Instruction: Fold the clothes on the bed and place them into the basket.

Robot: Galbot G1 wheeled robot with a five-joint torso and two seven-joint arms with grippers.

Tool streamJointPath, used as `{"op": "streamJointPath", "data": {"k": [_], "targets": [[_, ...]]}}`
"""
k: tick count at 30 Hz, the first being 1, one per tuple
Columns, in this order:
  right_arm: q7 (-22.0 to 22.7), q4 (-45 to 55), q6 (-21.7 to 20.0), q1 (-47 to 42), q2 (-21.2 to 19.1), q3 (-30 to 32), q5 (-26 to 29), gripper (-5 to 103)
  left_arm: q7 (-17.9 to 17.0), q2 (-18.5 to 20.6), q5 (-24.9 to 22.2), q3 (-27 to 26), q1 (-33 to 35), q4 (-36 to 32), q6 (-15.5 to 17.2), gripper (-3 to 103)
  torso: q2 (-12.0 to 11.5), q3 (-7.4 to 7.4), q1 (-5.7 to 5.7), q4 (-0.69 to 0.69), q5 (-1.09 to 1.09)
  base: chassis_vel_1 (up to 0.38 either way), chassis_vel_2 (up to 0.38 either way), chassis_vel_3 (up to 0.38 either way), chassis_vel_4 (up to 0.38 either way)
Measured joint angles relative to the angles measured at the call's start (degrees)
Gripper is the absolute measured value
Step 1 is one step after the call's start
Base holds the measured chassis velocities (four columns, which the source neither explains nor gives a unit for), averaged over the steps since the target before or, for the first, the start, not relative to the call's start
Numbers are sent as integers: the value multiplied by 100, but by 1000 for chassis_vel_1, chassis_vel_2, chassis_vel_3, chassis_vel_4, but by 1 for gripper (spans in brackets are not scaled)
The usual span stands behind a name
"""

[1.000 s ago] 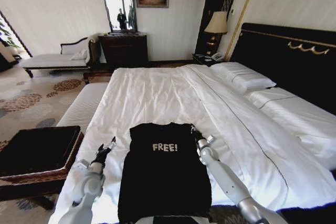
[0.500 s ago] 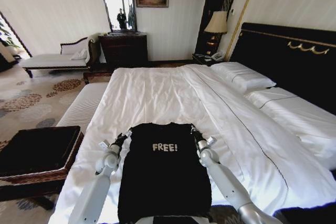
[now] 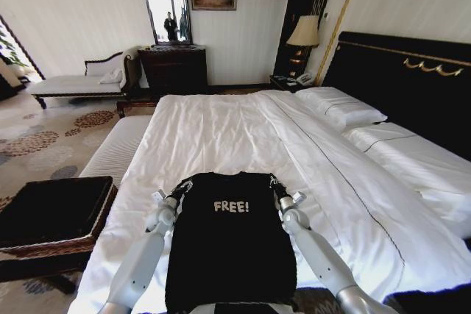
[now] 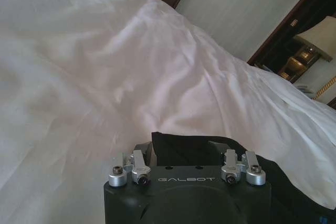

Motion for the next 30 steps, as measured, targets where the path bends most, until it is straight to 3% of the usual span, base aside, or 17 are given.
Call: {"op": "streamJointPath", "data": {"k": [1,4,6,10,12,16,22,26,29,30], "targets": [[0,0,0,0,0,0,0,1,0,0,0,0,0,0,0,61,0,0,0,0,0,0,0,0,0],[30,-8,0,22,-9,-22,0,1,40,-44,-32,-32,-117,163,-22,45,0,0,1,0,0,0,0,0,0],[34,-8,0,29,-15,-31,0,1,58,-44,-51,-42,-127,175,-25,45,0,0,1,0,0,0,0,0,0],[39,-52,0,95,-6,-58,-13,1,157,-44,-52,-38,-178,327,-55,23,1,0,0,1,0,0,0,0,0],[39,-57,0,99,-5,-59,-14,1,161,-45,-52,-37,-181,335,-56,23,1,0,0,1,0,0,0,0,0],[50,-115,12,165,-6,-88,-30,1,254,-74,-60,-42,-251,435,-90,3,1,0,0,0,0,0,0,0,0],[160,35,37,142,-65,-126,-34,0,415,-41,-73,-143,-226,406,-147,0,1,0,0,0,0,0,0,0,0],[353,572,25,68,-421,-239,110,0,491,155,-318,-300,-65,-26,-150,0,0,0,1,0,0,0,0,0,0],[695,1271,-147,44,-968,-410,636,0,624,593,-666,-386,119,-609,-150,0,1,0,0,-1,-1,0,0,0,0],[695,1271,-147,44,-968,-410,636,0,624,593,-666,-386,119,-609,-150,0,1,0,0,-1,-1,0,0,0,0]]}}
